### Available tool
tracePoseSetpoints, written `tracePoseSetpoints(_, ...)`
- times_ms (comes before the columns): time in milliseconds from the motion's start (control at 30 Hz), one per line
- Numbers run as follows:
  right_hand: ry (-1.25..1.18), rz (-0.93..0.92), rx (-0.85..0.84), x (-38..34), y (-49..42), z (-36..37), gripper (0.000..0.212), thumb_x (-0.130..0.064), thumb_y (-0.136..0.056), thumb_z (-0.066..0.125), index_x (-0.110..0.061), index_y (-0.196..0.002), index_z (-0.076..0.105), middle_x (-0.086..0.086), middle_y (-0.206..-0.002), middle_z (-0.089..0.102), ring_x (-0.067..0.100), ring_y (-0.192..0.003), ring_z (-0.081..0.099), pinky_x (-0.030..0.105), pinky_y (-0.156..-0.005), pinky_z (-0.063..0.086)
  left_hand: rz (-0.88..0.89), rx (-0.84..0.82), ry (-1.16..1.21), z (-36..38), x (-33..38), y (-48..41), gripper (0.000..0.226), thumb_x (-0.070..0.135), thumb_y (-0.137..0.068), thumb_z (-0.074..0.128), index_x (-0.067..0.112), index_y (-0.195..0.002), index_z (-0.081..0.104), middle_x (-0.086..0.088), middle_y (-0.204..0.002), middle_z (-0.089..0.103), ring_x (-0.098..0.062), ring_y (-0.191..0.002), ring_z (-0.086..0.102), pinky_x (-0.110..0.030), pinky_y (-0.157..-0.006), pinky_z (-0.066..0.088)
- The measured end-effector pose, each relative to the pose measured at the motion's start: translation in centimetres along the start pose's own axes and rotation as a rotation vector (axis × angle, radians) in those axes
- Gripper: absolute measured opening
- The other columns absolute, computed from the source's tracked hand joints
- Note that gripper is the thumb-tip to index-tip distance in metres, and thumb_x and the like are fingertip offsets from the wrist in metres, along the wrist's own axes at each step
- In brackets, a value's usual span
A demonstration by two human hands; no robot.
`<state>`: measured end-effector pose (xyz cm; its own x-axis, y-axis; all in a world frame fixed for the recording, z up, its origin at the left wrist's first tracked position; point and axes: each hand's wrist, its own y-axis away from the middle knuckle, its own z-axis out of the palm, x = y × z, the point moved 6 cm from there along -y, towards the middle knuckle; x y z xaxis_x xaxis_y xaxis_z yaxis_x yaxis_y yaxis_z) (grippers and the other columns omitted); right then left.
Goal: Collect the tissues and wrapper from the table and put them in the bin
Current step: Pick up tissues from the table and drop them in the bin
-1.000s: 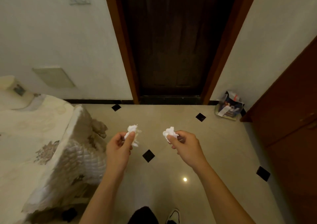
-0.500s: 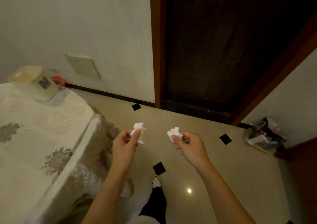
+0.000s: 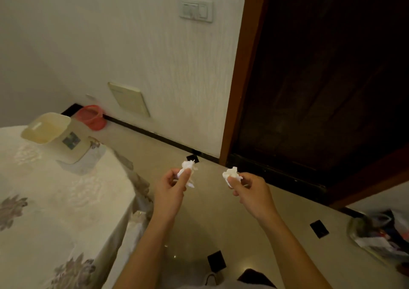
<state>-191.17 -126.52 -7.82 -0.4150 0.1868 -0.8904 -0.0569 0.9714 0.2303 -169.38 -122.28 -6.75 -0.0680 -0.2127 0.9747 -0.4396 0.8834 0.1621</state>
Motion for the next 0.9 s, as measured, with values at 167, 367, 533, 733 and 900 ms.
tracePoseSetpoints(167,0.001,-0.008,-0.069,-1.6,-6.3,1.8,0.009,-0.038,-0.092,0.063,-0.031,-0.093,0.068,-0.009,-0.083,0.068,0.009,-0.077,0.065,0.019,-0.059,0.045,-0.031,0.070,0.023,-0.3,-0.1,-5.6,0.018,0.035,-0.093,0.061,0.018,-0.093,0.069,-0.004,-0.076,0.067,-0.013,-0.068,0.056,-0.025,-0.060,0.047)
tracePoseSetpoints(367,0.021,-0.037,-0.175,-4.1,-15.5,4.7,0.014,-0.039,-0.091,0.064,-0.028,-0.096,0.071,-0.010,-0.083,0.069,0.008,-0.078,0.066,0.020,-0.059,0.045,-0.042,0.178,-0.001,-0.8,0.4,-12.8,0.022,0.036,-0.093,0.060,0.015,-0.092,0.068,-0.008,-0.081,0.066,-0.011,-0.066,0.056,-0.020,-0.057,0.046)
tracePoseSetpoints(533,0.058,-0.126,-0.279,-8.4,-25.0,6.6,0.016,-0.045,-0.089,0.064,-0.032,-0.081,0.068,-0.010,-0.072,0.068,0.008,-0.069,0.065,0.018,-0.053,0.046,-0.061,0.293,0.039,-1.0,2.4,-20.5,0.028,0.036,-0.092,0.062,0.009,-0.090,0.067,-0.007,-0.075,0.066,-0.011,-0.065,0.056,-0.027,-0.061,0.046)
tracePoseSetpoints(733,0.088,-0.251,-0.405,-15.1,-35.8,9.8,0.026,-0.049,-0.088,0.062,-0.025,-0.082,0.070,-0.004,-0.075,0.069,0.015,-0.072,0.065,0.030,-0.060,0.053,-0.031,0.460,0.082,-1.6,5.4,-28.8,0.026,0.028,-0.090,0.067,0.002,-0.088,0.065,0.000,-0.066,0.060,-0.005,-0.056,0.051,-0.022,-0.054,0.043)
tracePoseSetpoints(900,0.113,-0.309,-0.572,-17.8,-40.0,15.2,0.031,-0.052,-0.084,0.062,-0.023,-0.081,0.070,-0.003,-0.072,0.068,0.015,-0.068,0.064,0.027,-0.055,0.049,-0.050,0.604,0.056,-3.8,5.3,-31.0,0.026,0.031,-0.090,0.066,0.006,-0.085,0.065,-0.003,-0.067,0.061,-0.008,-0.058,0.055,-0.018,-0.052,0.045)
